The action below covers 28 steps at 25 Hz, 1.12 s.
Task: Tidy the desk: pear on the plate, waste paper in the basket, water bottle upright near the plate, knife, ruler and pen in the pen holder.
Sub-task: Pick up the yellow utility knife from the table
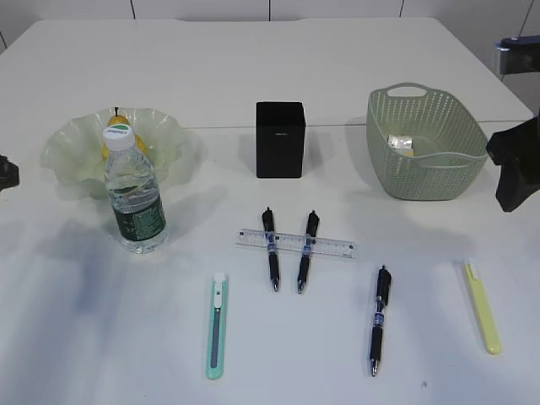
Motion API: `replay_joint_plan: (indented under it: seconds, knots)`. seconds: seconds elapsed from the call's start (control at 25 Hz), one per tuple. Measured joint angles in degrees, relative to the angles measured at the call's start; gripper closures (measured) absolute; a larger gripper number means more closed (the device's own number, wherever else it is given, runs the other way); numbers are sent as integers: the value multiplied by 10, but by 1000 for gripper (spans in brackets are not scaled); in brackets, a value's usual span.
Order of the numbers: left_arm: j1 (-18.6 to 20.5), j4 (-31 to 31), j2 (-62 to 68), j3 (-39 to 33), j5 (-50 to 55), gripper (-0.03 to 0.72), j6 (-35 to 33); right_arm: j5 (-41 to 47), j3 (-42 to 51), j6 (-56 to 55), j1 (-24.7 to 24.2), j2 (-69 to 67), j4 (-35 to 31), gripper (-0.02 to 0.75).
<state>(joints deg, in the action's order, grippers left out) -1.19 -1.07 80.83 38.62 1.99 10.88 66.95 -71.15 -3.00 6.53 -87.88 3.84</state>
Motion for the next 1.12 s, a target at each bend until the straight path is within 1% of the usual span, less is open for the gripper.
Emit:
replay_joint_plan:
  seconds: [0.08,0.24,0.44,0.56,0.72,0.92,1.12]
  knots:
    - [0,0,-20,20,88,119,0,1,-1,0,0,0,-2,247]
    - [0,0,-27,86,267,119,-3,4,-1,0,0,2,-3,247]
    - [0,4,-27,149,434,130,-69,5,-1,1,0,2,-6,247]
    - [0,25,-27,162,480,150,-78,5,-1,4,0,2,-6,247]
    - [0,56,-27,162,508,167,-81,4,-1,5,0,-16,-6,247]
    - [0,66,-27,163,540,181,-81,-22,-1,5,0,-69,-6,247]
    - [0,71,-28,163,557,213,-81,-47,-1,-6,0,-122,-6,246]
